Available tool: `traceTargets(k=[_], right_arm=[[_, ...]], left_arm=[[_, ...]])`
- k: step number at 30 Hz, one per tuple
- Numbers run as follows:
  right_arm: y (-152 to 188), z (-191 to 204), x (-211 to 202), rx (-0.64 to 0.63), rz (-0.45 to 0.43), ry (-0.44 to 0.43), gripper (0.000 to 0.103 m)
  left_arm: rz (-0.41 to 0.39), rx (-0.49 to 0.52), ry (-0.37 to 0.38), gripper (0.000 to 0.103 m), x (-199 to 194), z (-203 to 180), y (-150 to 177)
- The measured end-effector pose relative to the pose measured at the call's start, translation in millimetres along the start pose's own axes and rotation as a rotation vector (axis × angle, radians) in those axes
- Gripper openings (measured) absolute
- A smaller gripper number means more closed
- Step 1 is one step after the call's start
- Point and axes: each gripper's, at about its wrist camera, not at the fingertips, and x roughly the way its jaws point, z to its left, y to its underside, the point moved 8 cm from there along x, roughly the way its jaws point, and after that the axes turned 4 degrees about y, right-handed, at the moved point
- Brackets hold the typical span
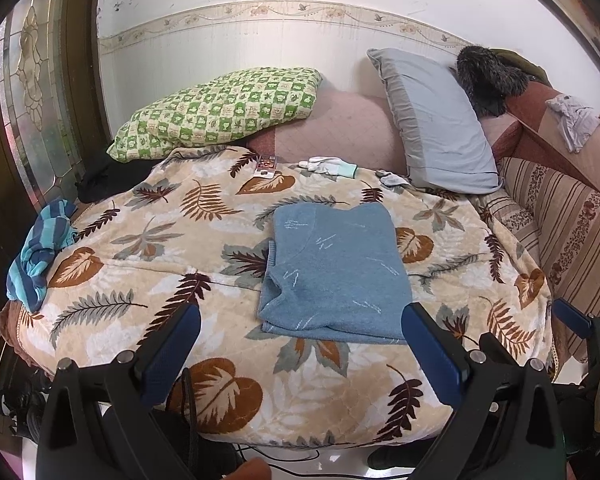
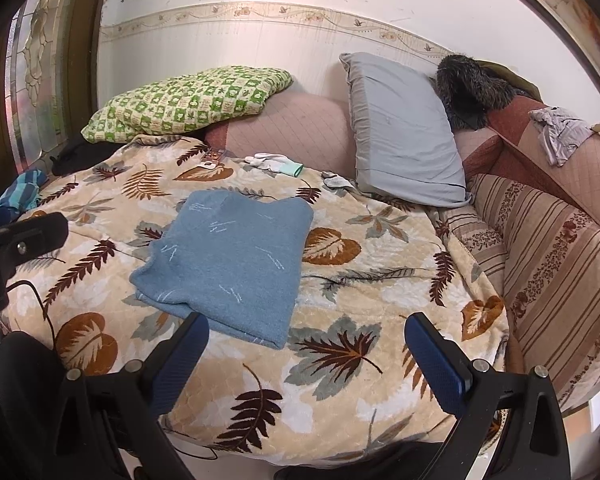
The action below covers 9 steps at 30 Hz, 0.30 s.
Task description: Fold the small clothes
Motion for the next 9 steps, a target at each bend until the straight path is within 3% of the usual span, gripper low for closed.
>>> traceTargets(k=[9], right_arm=[[0.1, -1.7, 4.8, 0.008, 0.007, 0.006, 0.100]], left_arm=[[0.018, 0.013, 0.023, 0.100, 9.9, -6.0, -5.4]])
